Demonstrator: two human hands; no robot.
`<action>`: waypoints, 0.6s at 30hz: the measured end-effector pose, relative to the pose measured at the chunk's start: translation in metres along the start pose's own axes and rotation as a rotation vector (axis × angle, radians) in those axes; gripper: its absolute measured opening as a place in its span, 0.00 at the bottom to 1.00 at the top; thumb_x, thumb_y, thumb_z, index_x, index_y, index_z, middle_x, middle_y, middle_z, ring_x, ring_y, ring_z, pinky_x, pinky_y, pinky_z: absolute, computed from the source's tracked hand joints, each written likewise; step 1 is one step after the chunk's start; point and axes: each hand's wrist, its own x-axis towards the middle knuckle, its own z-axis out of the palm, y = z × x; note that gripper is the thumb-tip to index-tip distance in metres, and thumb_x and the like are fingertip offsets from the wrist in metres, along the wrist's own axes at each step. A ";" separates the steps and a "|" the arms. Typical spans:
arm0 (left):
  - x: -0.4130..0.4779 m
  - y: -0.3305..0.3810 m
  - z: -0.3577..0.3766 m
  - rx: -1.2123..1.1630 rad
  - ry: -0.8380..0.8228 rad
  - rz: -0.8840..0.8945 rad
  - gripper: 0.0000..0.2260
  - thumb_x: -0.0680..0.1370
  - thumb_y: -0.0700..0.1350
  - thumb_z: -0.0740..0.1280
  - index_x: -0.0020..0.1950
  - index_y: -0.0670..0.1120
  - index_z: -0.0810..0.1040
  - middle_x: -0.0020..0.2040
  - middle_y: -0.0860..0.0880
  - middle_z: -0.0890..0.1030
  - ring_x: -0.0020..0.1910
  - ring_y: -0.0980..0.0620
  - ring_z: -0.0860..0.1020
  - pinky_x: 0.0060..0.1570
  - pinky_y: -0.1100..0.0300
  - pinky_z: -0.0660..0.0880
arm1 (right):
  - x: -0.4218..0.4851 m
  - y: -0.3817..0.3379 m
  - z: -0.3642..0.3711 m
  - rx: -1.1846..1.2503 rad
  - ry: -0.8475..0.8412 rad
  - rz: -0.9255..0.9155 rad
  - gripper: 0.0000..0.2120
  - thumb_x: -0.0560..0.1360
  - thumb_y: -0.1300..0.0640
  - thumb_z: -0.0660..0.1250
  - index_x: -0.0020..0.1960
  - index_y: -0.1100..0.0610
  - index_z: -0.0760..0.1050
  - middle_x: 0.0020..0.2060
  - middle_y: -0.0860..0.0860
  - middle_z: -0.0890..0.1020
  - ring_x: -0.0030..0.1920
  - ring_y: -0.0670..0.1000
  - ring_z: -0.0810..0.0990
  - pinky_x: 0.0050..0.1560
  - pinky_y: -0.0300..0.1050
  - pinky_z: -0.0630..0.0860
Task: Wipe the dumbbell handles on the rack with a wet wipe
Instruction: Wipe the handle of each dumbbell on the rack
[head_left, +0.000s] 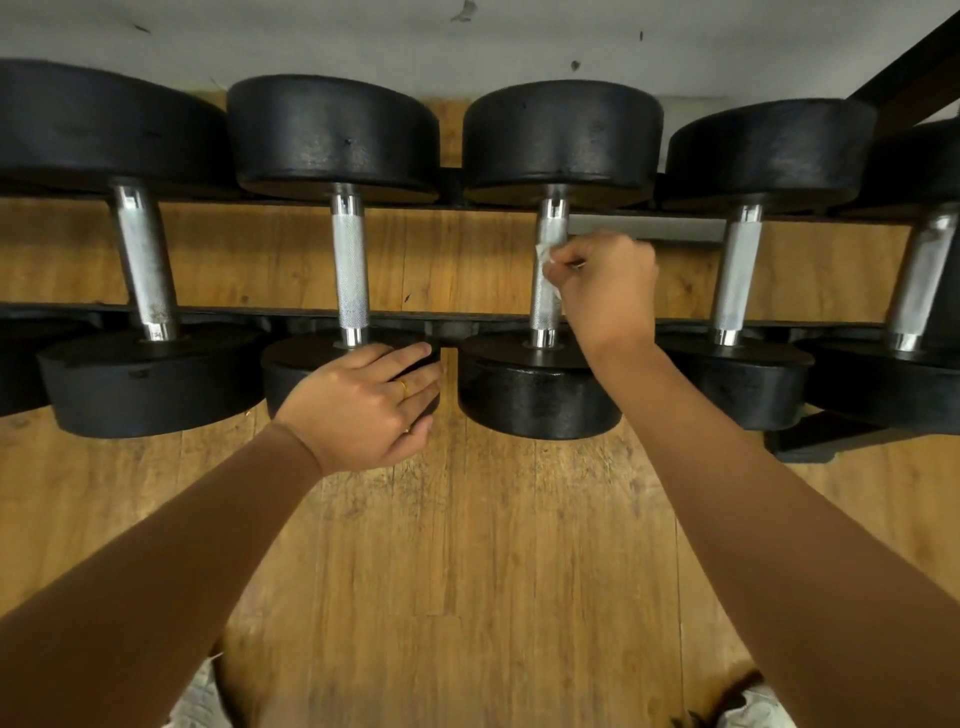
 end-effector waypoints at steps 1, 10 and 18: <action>0.000 0.000 0.000 0.000 -0.002 0.000 0.20 0.84 0.52 0.59 0.61 0.40 0.85 0.62 0.43 0.84 0.66 0.43 0.80 0.61 0.47 0.78 | 0.002 -0.002 -0.001 0.036 0.014 0.026 0.05 0.76 0.59 0.74 0.51 0.56 0.85 0.51 0.50 0.85 0.51 0.48 0.83 0.56 0.44 0.80; 0.000 0.000 -0.001 -0.011 -0.004 0.002 0.21 0.84 0.51 0.59 0.61 0.39 0.85 0.61 0.42 0.84 0.66 0.41 0.80 0.60 0.46 0.78 | -0.020 0.011 -0.013 0.025 -0.271 0.103 0.04 0.72 0.61 0.77 0.45 0.55 0.85 0.46 0.47 0.85 0.49 0.44 0.82 0.54 0.33 0.77; -0.001 0.000 0.000 -0.014 -0.005 0.003 0.22 0.84 0.52 0.58 0.61 0.39 0.85 0.62 0.42 0.84 0.66 0.42 0.80 0.60 0.47 0.79 | -0.029 0.009 -0.005 0.092 -0.205 0.149 0.04 0.72 0.62 0.77 0.46 0.56 0.85 0.48 0.49 0.85 0.51 0.46 0.82 0.55 0.34 0.76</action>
